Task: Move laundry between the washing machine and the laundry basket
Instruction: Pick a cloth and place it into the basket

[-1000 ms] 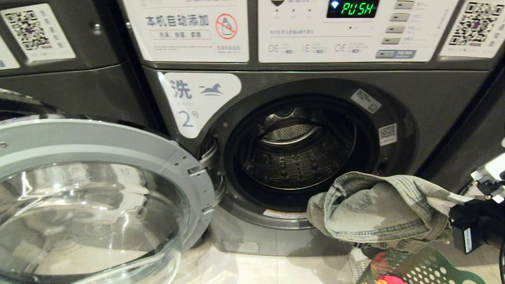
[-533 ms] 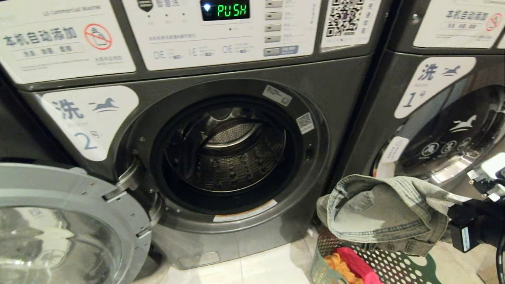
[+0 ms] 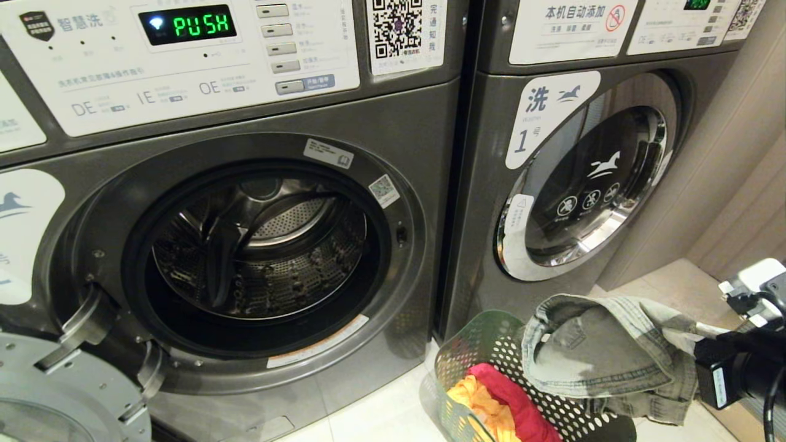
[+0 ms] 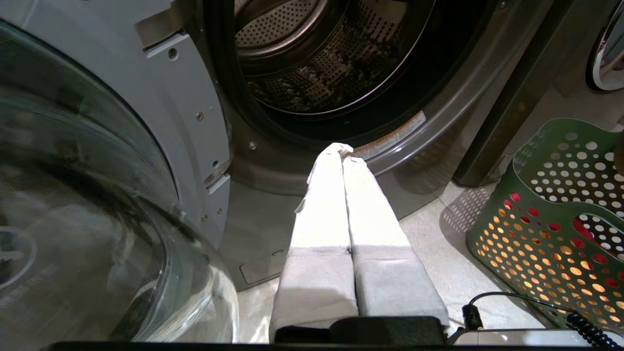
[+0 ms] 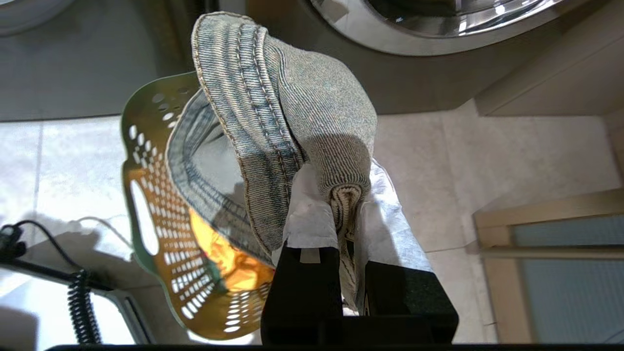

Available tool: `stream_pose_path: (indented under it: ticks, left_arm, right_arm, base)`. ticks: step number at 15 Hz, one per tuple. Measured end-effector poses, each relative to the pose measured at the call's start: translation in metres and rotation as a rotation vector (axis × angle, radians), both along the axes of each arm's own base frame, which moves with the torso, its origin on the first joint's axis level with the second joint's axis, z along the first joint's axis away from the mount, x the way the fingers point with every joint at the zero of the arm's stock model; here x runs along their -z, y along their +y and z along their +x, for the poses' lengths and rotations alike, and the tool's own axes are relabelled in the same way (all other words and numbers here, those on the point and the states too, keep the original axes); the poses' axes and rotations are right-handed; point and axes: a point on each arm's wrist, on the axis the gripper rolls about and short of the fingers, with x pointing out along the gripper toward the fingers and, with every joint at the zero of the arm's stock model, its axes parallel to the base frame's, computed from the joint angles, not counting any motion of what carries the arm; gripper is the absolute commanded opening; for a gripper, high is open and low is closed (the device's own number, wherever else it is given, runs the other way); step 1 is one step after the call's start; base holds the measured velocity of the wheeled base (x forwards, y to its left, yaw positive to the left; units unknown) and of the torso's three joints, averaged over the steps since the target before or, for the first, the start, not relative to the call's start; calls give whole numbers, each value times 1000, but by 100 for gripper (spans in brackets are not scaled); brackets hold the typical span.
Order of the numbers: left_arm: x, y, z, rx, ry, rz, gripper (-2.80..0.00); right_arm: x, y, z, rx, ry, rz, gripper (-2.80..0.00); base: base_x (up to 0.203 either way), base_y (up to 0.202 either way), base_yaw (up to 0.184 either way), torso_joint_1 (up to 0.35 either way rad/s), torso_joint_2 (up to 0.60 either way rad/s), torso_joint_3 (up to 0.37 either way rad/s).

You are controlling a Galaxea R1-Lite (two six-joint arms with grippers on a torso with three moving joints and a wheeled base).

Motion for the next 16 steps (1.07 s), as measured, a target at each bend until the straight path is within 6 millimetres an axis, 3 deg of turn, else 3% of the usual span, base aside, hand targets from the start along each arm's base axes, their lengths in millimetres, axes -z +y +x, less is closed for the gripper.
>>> stream_pose_path:
  ticks: [6, 10, 11, 16]
  left_arm:
    - [0, 0, 0, 0, 0, 0, -280]
    - [0, 0, 0, 0, 0, 0, -280]
    - [0, 0, 0, 0, 0, 0, -280]
    - [0, 0, 0, 0, 0, 0, -280]
  right_arm:
    - [8, 1, 3, -29, 52, 53, -280]
    - [15, 4, 17, -29, 108, 99, -280]
    - [16, 5, 23, -28, 105, 105, 0]
    - [20, 11, 59, -30, 39, 120, 0]
  base:
    - [0, 0, 0, 0, 0, 0]
    - [0, 0, 0, 0, 0, 0]
    - [0, 0, 0, 0, 0, 0]
    - [0, 0, 0, 0, 0, 0]
